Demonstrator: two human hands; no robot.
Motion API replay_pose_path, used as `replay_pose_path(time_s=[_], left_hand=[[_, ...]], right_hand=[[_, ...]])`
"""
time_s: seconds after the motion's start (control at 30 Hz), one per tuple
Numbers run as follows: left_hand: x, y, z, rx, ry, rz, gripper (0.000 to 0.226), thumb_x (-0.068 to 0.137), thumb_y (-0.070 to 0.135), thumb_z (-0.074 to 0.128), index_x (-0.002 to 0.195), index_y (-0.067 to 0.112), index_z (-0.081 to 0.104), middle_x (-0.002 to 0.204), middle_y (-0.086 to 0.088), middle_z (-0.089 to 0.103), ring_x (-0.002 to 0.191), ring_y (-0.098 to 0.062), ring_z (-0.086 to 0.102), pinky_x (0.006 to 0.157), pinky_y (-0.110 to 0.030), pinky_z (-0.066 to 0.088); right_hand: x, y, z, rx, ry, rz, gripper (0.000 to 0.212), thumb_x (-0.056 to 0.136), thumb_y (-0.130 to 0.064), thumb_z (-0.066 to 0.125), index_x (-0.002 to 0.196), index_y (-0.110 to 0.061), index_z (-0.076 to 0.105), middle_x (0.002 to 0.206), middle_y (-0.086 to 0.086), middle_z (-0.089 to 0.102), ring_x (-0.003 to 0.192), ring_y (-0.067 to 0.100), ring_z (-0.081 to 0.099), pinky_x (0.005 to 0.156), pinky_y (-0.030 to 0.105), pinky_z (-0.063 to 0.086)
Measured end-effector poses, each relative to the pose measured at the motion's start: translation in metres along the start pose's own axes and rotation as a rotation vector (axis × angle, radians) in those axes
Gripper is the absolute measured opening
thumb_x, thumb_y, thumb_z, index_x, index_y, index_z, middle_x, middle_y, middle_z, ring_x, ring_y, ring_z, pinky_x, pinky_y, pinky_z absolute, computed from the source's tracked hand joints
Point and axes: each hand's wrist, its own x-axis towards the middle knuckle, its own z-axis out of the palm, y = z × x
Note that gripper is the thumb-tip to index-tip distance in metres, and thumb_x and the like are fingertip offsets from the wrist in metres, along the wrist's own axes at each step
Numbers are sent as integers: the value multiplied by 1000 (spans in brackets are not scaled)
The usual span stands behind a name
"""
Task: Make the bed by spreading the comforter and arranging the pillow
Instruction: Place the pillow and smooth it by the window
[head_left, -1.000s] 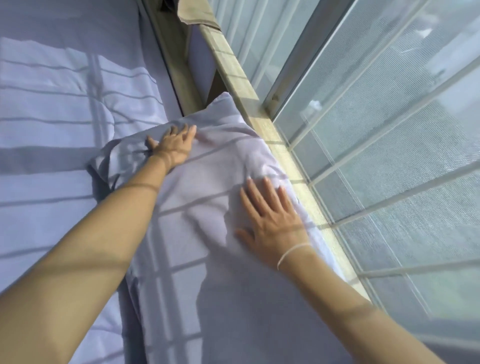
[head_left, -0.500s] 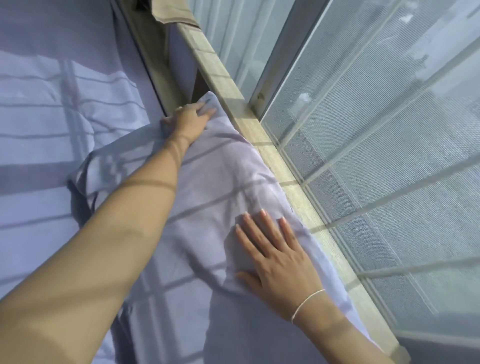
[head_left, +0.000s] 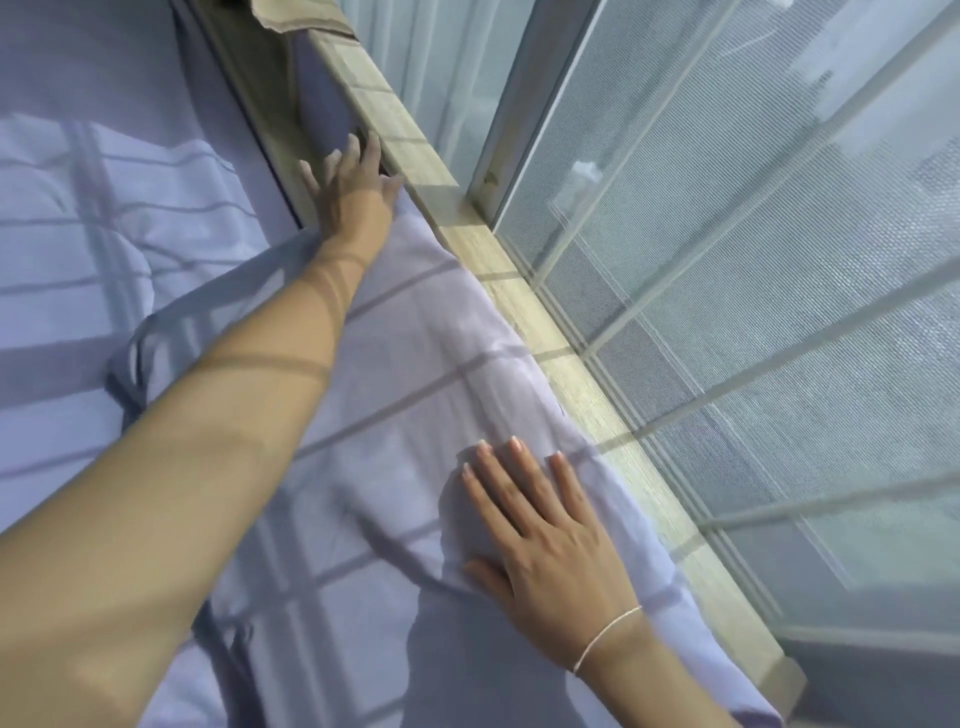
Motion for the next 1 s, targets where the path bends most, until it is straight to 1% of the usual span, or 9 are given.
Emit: replay_pose_path(time_s=[0.13, 0.2, 0.3, 0.4, 0.5, 0.6, 0.73, 0.83, 1.0], left_hand=[[-33, -8, 4, 115, -131, 241, 57, 99, 47, 21, 148, 16, 24, 157, -7, 18, 145, -29, 10, 113, -61, -1], [-41, -20, -2, 65, -146, 108, 60, 99, 49, 19, 149, 16, 19, 159, -9, 10, 146, -31, 4, 112, -61, -2], [-78, -44, -17, -124, -17, -113, 62, 99, 48, 22, 151, 15, 14, 159, -11, 10, 146, -28, 8, 114, -55, 2], [-175, -81, -22, -261, 77, -311, 61, 100, 42, 30, 150, 8, 17, 157, -16, 13, 146, -29, 13, 116, -46, 8], [-287, -116, -11, -213, 9, -516, 64, 99, 37, 39, 146, -3, 21, 153, -26, 19, 143, -36, 18, 115, -48, 12], [-354, -125, -5, -175, -70, -537, 69, 95, 40, 41, 144, -5, 25, 153, -25, 20, 142, -36, 22, 112, -55, 15], [-383, -117, -19, -307, -85, -669, 72, 95, 39, 49, 147, -1, 18, 155, -22, 16, 143, -35, 18, 116, -47, 15], [-386, -116, -30, -361, -100, -809, 71, 92, 50, 47, 143, 3, 31, 146, -27, 33, 133, -41, 32, 109, -49, 27], [-375, -111, -40, -481, -211, -884, 57, 93, 50, 46, 128, 4, 47, 130, -24, 53, 117, -41, 49, 94, -43, 38]], right_hand=[[1, -1, 6, 12, -16, 12, 70, 91, -54, 41, 148, -16, 29, 157, 0, 23, 146, 27, 16, 113, 51, 20], [1, 0, 6, 27, -18, 6, 70, 90, -55, 41, 148, -16, 30, 157, 1, 24, 146, 27, 17, 114, 51, 19], [-1, 2, 1, 64, 26, 6, 69, 87, -52, 45, 146, -17, 35, 155, 5, 29, 144, 28, 23, 113, 52, 19], [-7, 7, -6, 205, 138, 193, 66, 87, -41, 52, 145, -15, 35, 153, 12, 31, 142, 34, 27, 112, 55, 24], [-6, 21, -12, 254, 195, 403, 65, 86, -42, 51, 142, -12, 39, 147, 15, 40, 136, 36, 38, 109, 55, 31], [3, 30, -16, 272, 200, 503, 59, 84, -41, 51, 134, -10, 49, 133, 15, 55, 118, 37, 54, 103, 55, 36], [19, 24, -21, 240, 70, 573, 43, 87, -41, 59, 122, -15, 56, 110, 11, 64, 102, 36, 58, 100, 48, 37], [39, 22, -32, 225, -43, 617, 30, 88, -43, 56, 95, -14, 60, 94, 10, 63, 94, 34, 58, 85, 40, 36], [56, 18, -29, 198, -35, 593, 15, 82, -9, 53, 85, -9, 67, 87, 13, 67, 87, 37, 60, 73, 36, 32]])
